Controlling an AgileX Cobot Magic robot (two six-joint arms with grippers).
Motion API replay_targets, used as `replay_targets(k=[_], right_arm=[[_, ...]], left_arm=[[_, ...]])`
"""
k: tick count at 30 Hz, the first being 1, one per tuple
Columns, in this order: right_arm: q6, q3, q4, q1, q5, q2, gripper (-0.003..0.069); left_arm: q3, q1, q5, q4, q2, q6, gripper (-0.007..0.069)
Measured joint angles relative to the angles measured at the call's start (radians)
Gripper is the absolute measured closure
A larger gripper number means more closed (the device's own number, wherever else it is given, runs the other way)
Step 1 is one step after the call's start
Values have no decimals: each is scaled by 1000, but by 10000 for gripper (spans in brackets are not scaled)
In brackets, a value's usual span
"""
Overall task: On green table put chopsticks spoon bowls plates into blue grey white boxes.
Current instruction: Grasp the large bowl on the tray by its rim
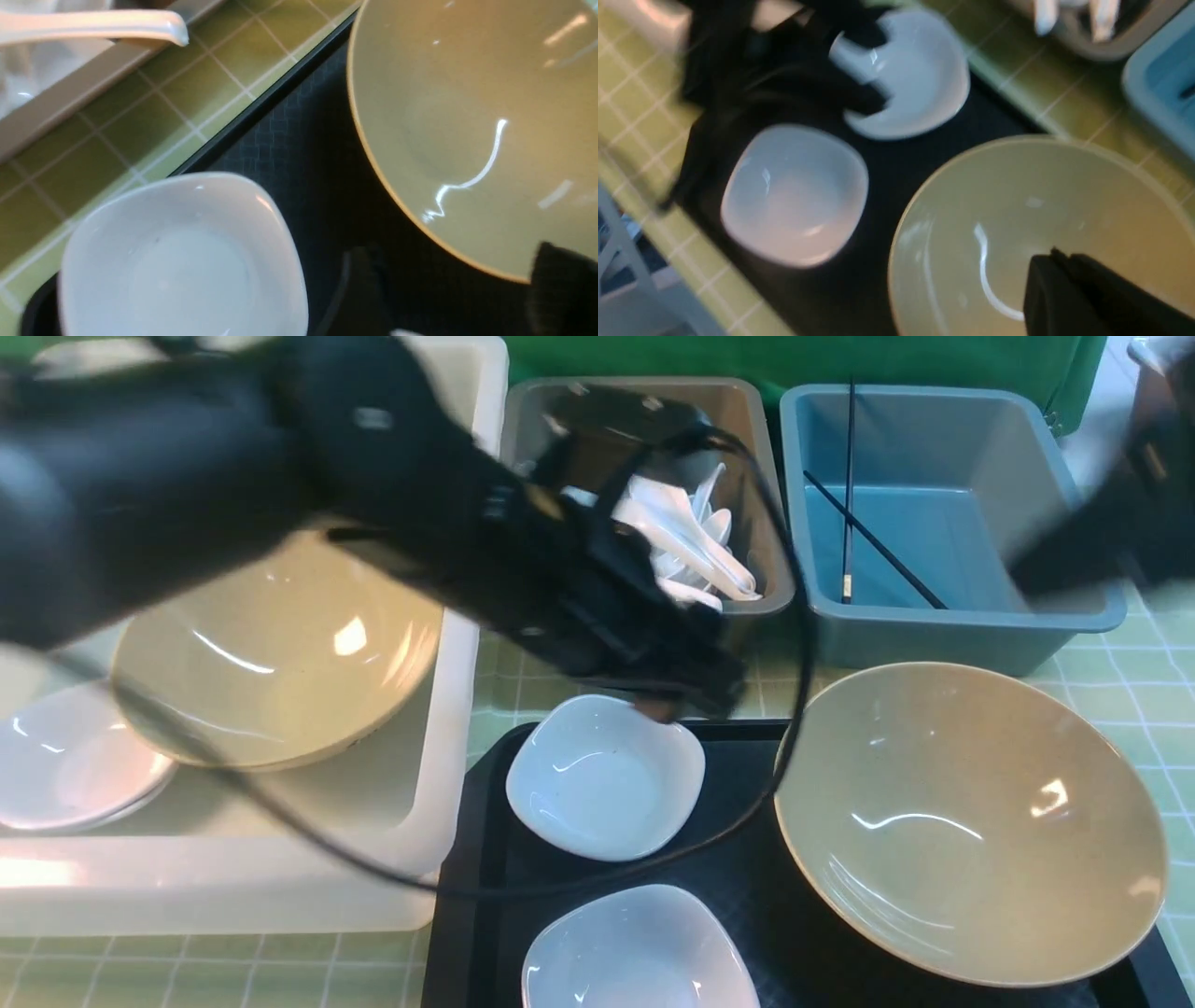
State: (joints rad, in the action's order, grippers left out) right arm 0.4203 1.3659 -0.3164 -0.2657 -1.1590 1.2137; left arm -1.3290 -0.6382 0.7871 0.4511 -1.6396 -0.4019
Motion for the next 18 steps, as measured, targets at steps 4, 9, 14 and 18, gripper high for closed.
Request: replay_targets(k=[4, 9, 14, 18], right_arm=[[10, -114, -5, 0, 9, -150, 635], [20, -181, -6, 0, 40, -279, 635], [29, -203, -5, 0, 69, -326, 635], [30, -220, -5, 0, 69, -326, 635]], left_arm=[[-88, 0, 31, 42, -157, -64, 24], [-247, 0, 83, 86, -355, -106, -6], [-434, 0, 182, 132, -547, -126, 29], [-552, 0, 302, 140, -641, -139, 227]])
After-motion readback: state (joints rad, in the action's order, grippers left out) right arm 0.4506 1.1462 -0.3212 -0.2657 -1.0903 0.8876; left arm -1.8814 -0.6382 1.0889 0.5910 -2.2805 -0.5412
